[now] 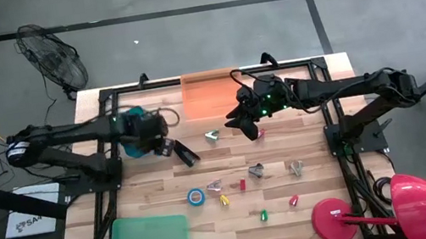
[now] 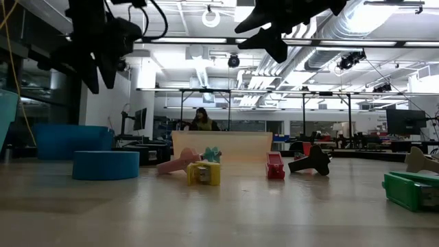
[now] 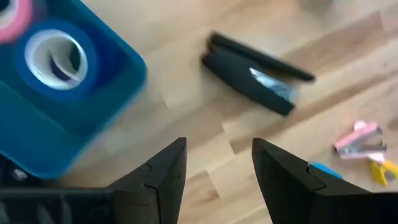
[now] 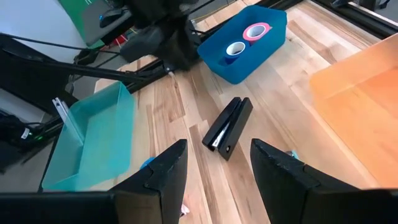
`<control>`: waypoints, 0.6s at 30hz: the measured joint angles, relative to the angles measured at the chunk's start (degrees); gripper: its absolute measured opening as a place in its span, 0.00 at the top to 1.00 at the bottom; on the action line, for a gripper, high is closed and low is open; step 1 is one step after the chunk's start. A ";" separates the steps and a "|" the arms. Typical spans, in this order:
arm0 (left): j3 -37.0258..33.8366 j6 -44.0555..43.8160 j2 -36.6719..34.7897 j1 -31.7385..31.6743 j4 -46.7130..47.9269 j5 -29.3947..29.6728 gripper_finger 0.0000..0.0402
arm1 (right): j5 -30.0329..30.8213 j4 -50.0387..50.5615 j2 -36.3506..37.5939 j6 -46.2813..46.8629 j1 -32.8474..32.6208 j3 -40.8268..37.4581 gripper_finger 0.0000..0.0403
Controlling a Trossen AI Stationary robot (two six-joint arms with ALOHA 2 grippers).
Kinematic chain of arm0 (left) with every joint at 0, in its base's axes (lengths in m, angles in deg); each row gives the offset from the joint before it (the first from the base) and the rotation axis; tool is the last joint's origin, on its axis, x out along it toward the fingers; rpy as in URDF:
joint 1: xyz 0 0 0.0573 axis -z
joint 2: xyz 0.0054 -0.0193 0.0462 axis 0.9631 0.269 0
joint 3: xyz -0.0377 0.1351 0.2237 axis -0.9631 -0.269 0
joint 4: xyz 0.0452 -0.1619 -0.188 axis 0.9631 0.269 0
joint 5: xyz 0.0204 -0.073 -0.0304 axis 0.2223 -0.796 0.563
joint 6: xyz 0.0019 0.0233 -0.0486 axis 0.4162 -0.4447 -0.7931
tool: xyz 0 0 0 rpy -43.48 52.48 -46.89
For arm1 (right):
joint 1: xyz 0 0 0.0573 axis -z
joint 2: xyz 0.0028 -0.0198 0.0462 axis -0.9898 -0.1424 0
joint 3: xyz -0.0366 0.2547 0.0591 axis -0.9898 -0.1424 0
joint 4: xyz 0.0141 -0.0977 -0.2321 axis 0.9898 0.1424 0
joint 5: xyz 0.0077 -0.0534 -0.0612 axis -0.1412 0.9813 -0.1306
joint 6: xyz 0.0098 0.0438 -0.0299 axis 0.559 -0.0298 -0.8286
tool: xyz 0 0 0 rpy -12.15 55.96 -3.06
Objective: Pick and place Stapler, Stapler remover, tape
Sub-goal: Put the light blue tape into the blue bin
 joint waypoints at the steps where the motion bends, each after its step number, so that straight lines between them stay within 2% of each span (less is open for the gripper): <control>1: 0.00 -1.25 0.36 1.96 -0.04 0.42 0.56 | 0.00 0.02 0.00 -0.15 0.00 -0.02 0.58; 4: -0.02 -1.96 1.64 7.45 -0.97 1.01 0.56 | 0.00 0.07 0.00 -0.58 0.00 -0.02 0.58; 10: -0.02 -1.71 6.63 16.27 -9.64 1.28 0.56 | 0.00 0.48 0.00 -1.49 0.00 -0.01 0.58; 18: -0.01 -6.42 15.74 21.05 -20.06 -2.41 0.56 | -2.62 2.67 0.02 -3.18 0.00 -0.02 0.58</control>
